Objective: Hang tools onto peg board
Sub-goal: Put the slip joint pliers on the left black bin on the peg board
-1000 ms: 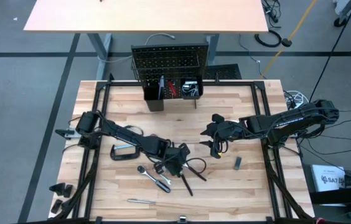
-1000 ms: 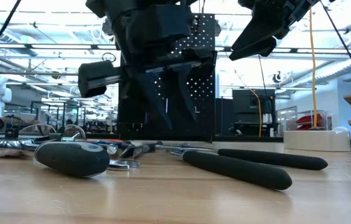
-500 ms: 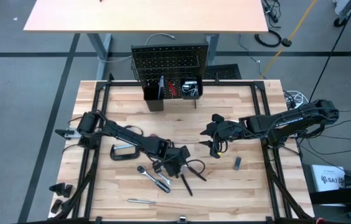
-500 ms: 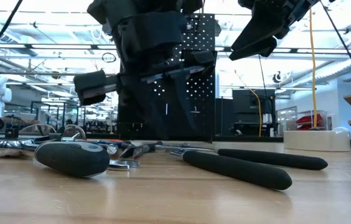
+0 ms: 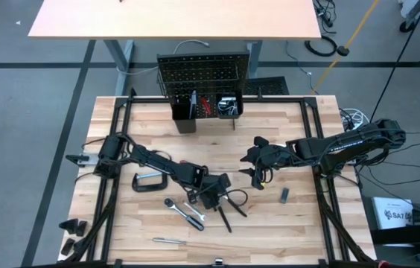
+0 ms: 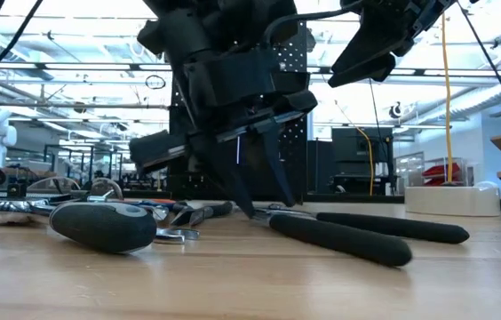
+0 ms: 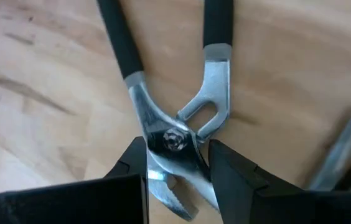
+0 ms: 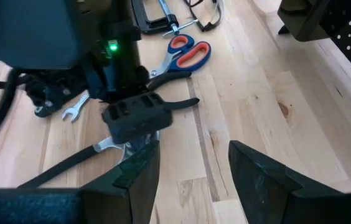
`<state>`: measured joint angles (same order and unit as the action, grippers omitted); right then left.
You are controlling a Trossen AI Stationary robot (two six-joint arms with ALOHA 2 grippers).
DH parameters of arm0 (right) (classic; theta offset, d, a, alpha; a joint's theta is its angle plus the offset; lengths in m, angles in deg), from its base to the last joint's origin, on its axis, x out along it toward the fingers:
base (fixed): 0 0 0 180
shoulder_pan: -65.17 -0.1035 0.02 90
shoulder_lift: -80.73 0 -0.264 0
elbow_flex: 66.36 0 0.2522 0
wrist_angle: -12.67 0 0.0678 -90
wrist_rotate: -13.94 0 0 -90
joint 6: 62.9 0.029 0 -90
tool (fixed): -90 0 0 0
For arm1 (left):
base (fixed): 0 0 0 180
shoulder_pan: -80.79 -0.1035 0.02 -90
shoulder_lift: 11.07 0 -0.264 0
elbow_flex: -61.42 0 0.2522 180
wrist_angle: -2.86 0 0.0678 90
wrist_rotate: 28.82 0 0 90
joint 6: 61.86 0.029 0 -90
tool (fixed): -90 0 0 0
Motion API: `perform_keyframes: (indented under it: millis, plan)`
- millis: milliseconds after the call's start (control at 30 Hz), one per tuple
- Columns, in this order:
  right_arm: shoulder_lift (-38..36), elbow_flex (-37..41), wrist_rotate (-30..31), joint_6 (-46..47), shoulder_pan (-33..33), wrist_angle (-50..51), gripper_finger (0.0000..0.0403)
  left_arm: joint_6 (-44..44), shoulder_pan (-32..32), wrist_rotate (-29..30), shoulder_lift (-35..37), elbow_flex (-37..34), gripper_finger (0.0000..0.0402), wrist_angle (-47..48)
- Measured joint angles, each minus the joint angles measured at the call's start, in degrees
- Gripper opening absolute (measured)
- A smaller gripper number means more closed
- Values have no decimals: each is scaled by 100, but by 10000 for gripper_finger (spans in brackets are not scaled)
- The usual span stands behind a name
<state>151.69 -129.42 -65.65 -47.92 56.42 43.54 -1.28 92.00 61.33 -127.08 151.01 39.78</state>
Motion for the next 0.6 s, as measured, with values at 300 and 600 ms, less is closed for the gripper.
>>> perform_keyframes:
  millis: [300, 600]
  plan:
    - [-2, 0, 3, -20, 0, 0, 185, 226, -282, -215, -140, 14, 102, -23]
    - [-2, 0, 3, -22, 2, -5, 185, 320, -361, -376, -253, 29, 99, -4]
